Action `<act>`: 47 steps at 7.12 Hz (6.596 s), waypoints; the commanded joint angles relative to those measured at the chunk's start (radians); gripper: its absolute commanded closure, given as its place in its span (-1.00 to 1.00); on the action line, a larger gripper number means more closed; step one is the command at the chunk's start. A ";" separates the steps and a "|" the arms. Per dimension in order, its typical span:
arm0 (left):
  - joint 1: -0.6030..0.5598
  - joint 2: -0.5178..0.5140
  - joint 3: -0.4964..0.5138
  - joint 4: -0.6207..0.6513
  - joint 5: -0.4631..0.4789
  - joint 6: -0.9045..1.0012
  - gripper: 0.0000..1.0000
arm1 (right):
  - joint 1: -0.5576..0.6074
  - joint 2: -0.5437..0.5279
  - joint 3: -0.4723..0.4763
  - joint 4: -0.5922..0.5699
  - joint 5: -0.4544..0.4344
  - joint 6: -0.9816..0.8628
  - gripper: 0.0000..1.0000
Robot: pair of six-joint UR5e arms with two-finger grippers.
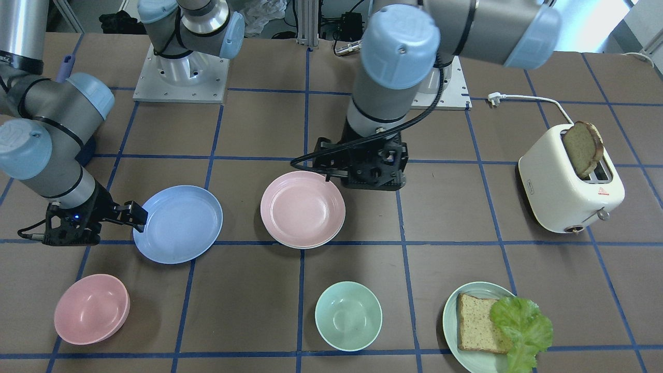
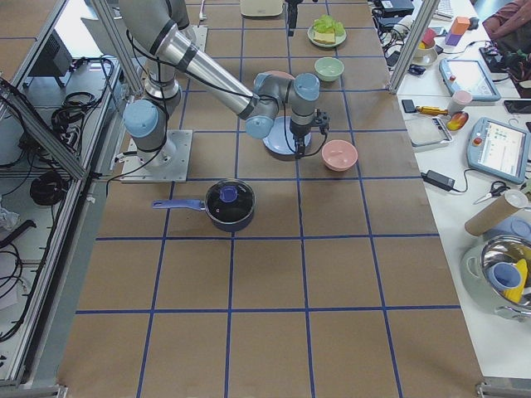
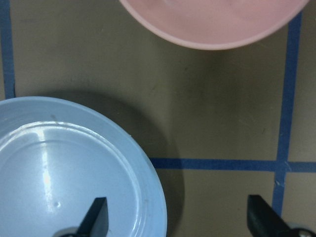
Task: Stack three plates with pink and blue
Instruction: 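Open the left gripper and raise it while right gripper lowers to blue plate, then grasp the blue plate's rim with right gripper while left gripper withdraws, then lift the blue plate and carry it over the pink plate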
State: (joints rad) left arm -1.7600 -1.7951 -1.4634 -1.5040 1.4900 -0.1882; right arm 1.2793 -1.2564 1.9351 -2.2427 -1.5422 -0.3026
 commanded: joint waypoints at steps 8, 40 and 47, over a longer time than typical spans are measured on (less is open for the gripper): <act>0.178 0.169 -0.018 -0.076 -0.004 0.105 -1.00 | 0.003 0.032 0.107 -0.176 -0.016 -0.030 -0.58; 0.179 0.189 0.000 -0.171 0.055 0.098 -1.00 | 0.147 -0.064 -0.172 0.279 0.178 0.225 1.00; 0.180 0.191 0.000 -0.171 0.056 0.098 -1.00 | 0.420 -0.086 -0.145 0.217 0.163 0.556 1.00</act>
State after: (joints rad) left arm -1.5801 -1.6045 -1.4634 -1.6751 1.5462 -0.0905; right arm 1.6672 -1.3364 1.7739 -1.9920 -1.3771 0.2304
